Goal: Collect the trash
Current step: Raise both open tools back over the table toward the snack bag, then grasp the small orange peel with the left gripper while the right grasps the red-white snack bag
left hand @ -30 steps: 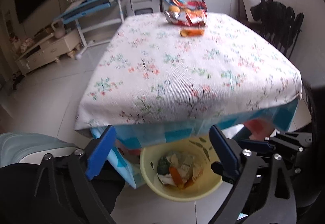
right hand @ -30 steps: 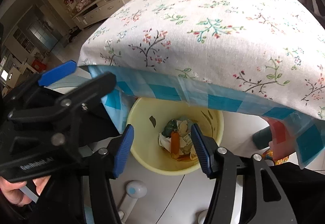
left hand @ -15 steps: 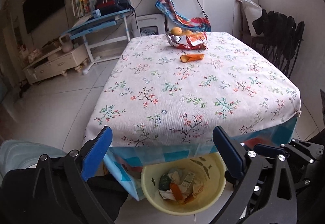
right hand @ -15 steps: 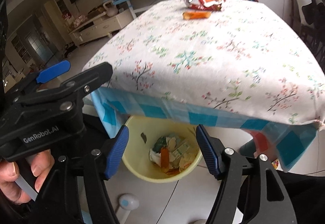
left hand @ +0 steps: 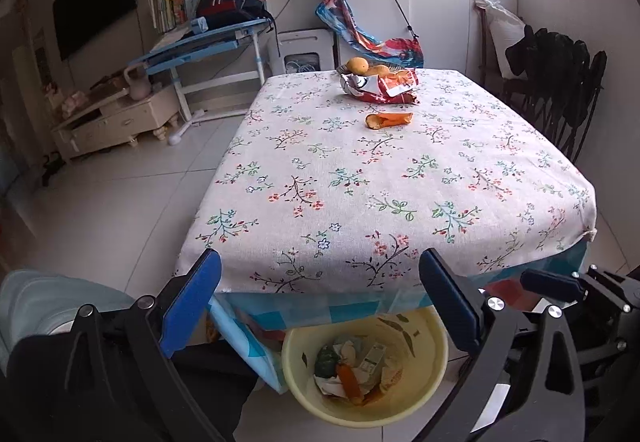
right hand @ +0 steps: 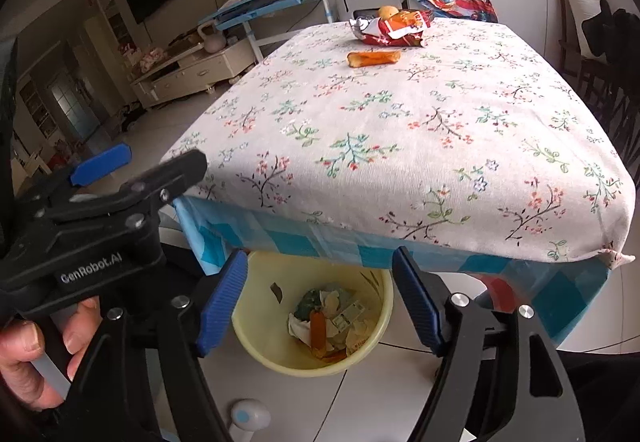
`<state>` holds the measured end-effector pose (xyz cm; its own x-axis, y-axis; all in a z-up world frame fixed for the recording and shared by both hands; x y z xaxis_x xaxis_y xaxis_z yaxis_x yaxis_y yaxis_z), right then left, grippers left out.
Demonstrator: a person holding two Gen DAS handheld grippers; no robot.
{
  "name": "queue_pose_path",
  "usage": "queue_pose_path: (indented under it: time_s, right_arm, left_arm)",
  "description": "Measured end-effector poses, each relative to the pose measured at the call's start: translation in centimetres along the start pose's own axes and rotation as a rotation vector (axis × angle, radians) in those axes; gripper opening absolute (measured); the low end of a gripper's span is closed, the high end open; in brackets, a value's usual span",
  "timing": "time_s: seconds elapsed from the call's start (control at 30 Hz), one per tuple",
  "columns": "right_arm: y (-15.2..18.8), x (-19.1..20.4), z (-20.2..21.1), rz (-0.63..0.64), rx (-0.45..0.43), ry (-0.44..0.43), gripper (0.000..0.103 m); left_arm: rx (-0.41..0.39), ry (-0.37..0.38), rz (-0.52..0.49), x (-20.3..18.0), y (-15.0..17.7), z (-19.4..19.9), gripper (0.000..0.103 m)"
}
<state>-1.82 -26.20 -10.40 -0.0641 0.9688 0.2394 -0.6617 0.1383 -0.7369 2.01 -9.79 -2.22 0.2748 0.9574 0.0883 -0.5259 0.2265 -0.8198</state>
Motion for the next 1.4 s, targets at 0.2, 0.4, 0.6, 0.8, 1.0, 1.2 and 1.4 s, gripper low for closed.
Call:
queue_pose_path:
  time_s: [0.2,0.4,0.6,0.8,1.0,1.2,1.4]
  right_arm:
    - [-4.1,-1.7,0.1,-0.008,-0.024,-0.004,0.074]
    - [-9.1,-5.1,-0.6,-0.011,-0.042,0.029,0.075]
    - [-13.5,-8.0,-3.2,-0.052,-0.045,0.029,0.077]
    - [-18.1,-10.9,-8.4,-0.185,-0.033,-0.033,0.079]
    - [-22.2,-12.4,-14.8,-0.298,-0.03,-0.061,0.079]
    - [-24.5,-13.6,-18.8,-0.321,-0.018,-0.033,0.079]
    - [-24.5,-14.5,-20.5,-0.366,0.003,-0.05,0.073]
  left_arm:
    - [-0.041,0.05,-0.036,0.9,-3.3,-0.2,0.096]
    - [-0.042,0.121,-0.129,0.0,-6.3,-3.2,0.096]
    - [-0.023,0.201,-0.214,-2.7,-7.9,-7.9,0.096]
    - [-0.007,0.271,-0.264,-5.3,-9.3,-12.5,0.096]
    - [-0.007,0.311,-0.294,-6.5,-10.7,-16.5,0.096]
    - [0.01,0.365,-0.287,-7.6,-12.3,-20.1,0.096]
    - [0.03,0.388,-0.309,-9.2,-13.4,-22.7,0.096]
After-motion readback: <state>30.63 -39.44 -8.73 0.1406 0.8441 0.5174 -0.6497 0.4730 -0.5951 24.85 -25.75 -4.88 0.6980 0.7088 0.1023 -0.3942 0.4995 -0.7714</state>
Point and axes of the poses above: each gripper's, at about its wrist camera, not at the fingertips, and z roughly against the way its jaws point, x to its left, y to its underside, the point moved 8 cm from there along -z, roughly the way its jaws point, and after that the axes turned 6 degrees about -x, right-handed, at the moved point
